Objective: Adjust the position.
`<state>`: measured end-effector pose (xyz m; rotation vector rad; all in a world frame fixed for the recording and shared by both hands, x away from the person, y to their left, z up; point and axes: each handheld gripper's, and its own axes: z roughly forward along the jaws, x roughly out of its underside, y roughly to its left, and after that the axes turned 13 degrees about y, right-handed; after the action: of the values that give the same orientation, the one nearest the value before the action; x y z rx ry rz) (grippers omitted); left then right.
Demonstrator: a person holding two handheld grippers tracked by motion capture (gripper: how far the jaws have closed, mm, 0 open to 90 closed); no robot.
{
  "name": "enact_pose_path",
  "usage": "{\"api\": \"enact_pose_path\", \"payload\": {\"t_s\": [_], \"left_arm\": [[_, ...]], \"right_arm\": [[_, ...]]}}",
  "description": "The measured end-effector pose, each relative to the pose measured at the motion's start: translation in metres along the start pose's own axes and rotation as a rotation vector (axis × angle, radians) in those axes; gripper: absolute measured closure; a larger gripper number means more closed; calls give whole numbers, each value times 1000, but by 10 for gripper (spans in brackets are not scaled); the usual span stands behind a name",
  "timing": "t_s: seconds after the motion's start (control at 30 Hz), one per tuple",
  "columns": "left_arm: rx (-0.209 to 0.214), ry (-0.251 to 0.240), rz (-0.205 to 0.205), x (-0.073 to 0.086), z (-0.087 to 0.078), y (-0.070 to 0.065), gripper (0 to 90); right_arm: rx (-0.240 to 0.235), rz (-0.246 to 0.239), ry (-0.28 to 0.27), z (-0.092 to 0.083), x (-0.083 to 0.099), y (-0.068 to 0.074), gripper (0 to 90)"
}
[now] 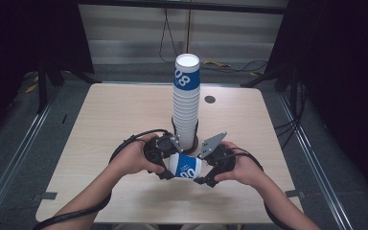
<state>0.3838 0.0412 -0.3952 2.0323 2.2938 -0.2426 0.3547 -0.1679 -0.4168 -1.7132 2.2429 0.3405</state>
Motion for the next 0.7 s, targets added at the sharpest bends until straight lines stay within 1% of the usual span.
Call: {"api": "enact_pose_path", "payload": {"t_s": [0.03,0.07,0.1,0.13,0.17,0.2,0.27,0.3,0.4,0.43,0.5,0.53,0.57,0.6,0.63,0.7], "left_arm": [[-1,3,10,0,-1,0,246],[-1,6,15,-1,-1,0,247],[4,1,-4,-1,0,-2,247],[-3,9,8,-2,-1,-1,247],[0,6,7,-2,-1,-2,247],[-3,15,14,-2,-2,-1,247],[7,25,9,-3,-2,-1,246],[8,17,-4,-3,-2,-2,246],[-2,33,2,-5,-3,-3,246],[-5,48,15,-5,-4,-2,246],[-6,39,3,-6,-3,-4,246],[-5,48,8,-7,-4,-4,246],[-7,57,7,-8,-5,-4,246],[-10,54,-2,-8,-4,-4,247],[-13,66,0,-9,-5,-4,247],[-12,60,0,-10,-5,-4,247]], "right_arm": [[0,4,2,1,0,0,155],[3,-5,3,1,-1,0,156],[-2,6,10,2,-1,1,157],[-1,-1,10,3,-1,1,157],[-5,2,14,3,-2,1,160],[-3,2,18,4,-2,2,161],[-6,2,27,5,-3,2,162],[-3,-9,25,5,-4,2,163],[-6,-8,32,6,-5,3,165],[-7,-9,33,6,-5,3,165],[-7,-18,35,6,-6,3,165],[-7,-8,37,6,-6,3,165],[-10,-15,37,6,-6,3,165],[-11,-12,34,6,-6,3,165],[-10,-11,37,6,-6,3,165],[-10,-11,37,7,-6,3,165]]}}
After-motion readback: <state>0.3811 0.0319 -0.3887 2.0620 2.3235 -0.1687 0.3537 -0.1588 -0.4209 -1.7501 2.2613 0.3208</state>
